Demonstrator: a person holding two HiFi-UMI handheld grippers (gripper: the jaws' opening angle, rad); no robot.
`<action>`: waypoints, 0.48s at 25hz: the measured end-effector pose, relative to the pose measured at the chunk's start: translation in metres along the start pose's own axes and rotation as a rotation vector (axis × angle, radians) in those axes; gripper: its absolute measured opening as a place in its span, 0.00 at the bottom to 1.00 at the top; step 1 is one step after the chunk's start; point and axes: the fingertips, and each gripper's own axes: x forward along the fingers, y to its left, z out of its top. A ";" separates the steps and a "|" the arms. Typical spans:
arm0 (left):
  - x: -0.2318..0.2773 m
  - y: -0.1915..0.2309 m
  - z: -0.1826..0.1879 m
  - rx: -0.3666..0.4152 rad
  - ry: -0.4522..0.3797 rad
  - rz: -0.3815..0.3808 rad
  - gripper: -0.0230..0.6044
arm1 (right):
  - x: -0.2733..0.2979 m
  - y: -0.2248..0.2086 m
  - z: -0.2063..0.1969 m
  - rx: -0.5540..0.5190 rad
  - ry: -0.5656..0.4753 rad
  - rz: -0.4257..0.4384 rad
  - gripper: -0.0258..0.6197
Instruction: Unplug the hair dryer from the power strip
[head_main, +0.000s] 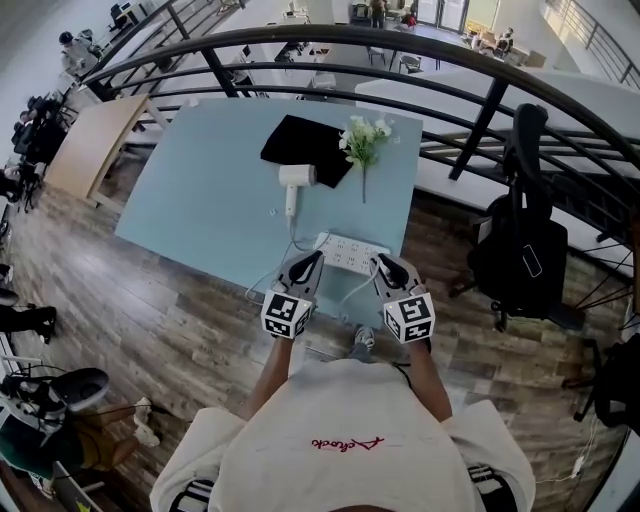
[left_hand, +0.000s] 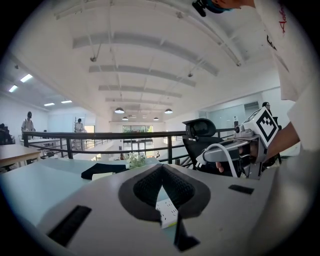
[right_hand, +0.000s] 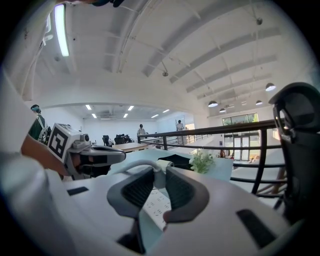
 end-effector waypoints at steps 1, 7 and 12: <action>-0.005 0.001 -0.001 -0.003 -0.003 0.003 0.05 | -0.001 0.005 0.000 -0.003 0.000 0.001 0.17; -0.059 -0.001 -0.018 -0.045 -0.006 0.025 0.05 | -0.018 0.051 -0.011 -0.024 0.023 0.011 0.17; -0.108 -0.001 -0.032 -0.064 -0.005 0.039 0.05 | -0.031 0.094 -0.018 -0.023 0.025 0.019 0.17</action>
